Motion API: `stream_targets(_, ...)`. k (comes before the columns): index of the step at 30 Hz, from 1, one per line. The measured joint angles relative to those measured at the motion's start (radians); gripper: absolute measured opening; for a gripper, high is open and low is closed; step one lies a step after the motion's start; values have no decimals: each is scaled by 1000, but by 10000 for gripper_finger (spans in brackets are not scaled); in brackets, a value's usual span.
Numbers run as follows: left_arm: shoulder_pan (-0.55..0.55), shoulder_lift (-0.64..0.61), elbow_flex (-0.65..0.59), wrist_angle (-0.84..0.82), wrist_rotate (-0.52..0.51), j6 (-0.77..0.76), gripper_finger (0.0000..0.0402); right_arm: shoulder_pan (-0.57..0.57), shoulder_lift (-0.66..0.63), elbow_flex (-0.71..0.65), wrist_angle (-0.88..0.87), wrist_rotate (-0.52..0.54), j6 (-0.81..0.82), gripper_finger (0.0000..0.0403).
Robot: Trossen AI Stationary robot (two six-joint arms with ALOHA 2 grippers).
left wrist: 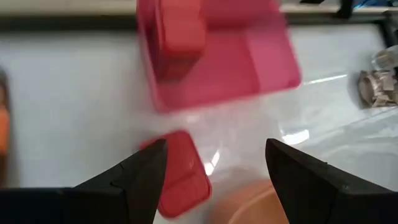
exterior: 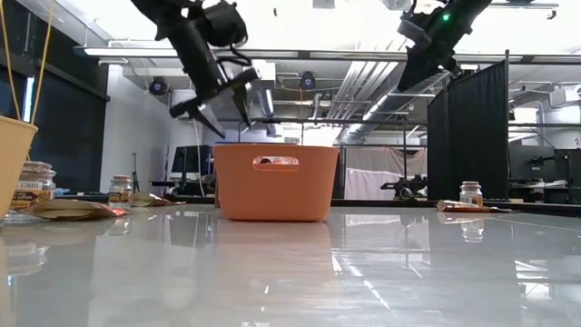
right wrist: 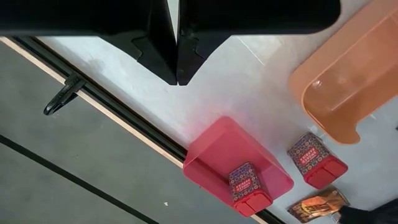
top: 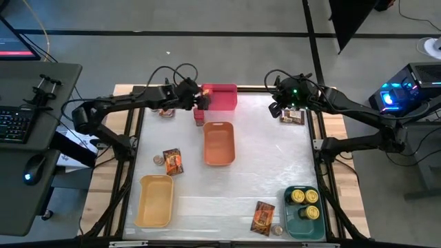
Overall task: Sort spices by type
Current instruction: Put the red spice can into the red bin
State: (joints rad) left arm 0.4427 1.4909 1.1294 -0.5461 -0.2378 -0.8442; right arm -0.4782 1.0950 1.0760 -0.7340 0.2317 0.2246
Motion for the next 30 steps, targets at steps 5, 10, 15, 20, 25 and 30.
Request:
stream_targets(5,33,-8,0,-3,-1,137,257,0,0,0,1,0,14,0)
stream_targets(10,57,18,0,-20,58,172,275,0,0,0,1,0,37,0)
stream_targets(15,51,52,0,-3,87,96,314,0,0,0,1,0,37,0)
stream_targets(20,46,51,0,21,201,-95,321,0,0,0,-1,-3,18,0)
stream_targets(25,37,52,0,88,207,-166,321,0,0,0,-2,-28,2,0)
stream_targets(30,-4,52,1,28,30,-252,321,0,0,0,-3,-35,2,0)
